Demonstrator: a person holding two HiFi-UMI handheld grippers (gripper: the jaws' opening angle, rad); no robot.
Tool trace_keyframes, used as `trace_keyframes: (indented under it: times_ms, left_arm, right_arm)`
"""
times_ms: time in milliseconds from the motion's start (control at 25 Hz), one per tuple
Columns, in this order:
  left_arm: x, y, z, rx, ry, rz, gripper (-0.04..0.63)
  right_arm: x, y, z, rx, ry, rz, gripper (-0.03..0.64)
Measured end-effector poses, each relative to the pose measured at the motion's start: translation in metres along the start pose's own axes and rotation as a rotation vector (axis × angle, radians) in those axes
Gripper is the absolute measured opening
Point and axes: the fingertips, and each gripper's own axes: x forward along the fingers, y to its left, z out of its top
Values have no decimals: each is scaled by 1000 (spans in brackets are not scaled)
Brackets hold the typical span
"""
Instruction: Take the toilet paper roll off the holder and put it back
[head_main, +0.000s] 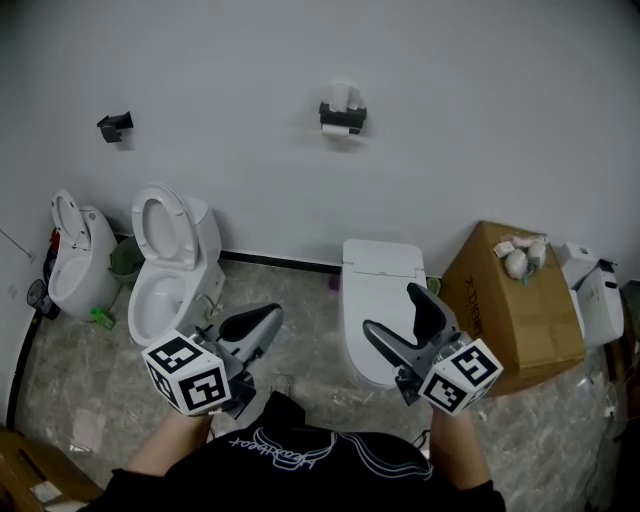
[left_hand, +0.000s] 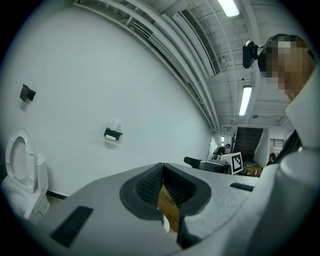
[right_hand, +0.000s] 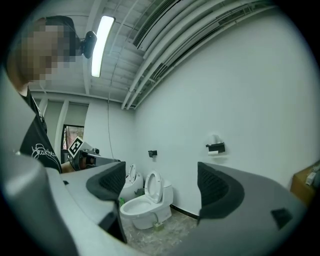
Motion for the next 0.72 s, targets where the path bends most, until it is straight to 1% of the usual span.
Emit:
trace_keyframes:
  times_ms: [120,280,440,720]
  left_arm:
    - [9,22,2,-7,0,-7,5]
    - [32,62,15,-4,-5,-23,6]
    - [60,109,30,-14,1,-33,6]
    - [115,202,69,-21,17,-63,6]
  right_arm:
    - [21,-11,-3,-7,6,-14,458]
    - [59,-37,-3,-4,8,-36,468]
    - [104,-68,0,-3,9,-57,469]
    - [194,-125,12,-10,24,-96,479]
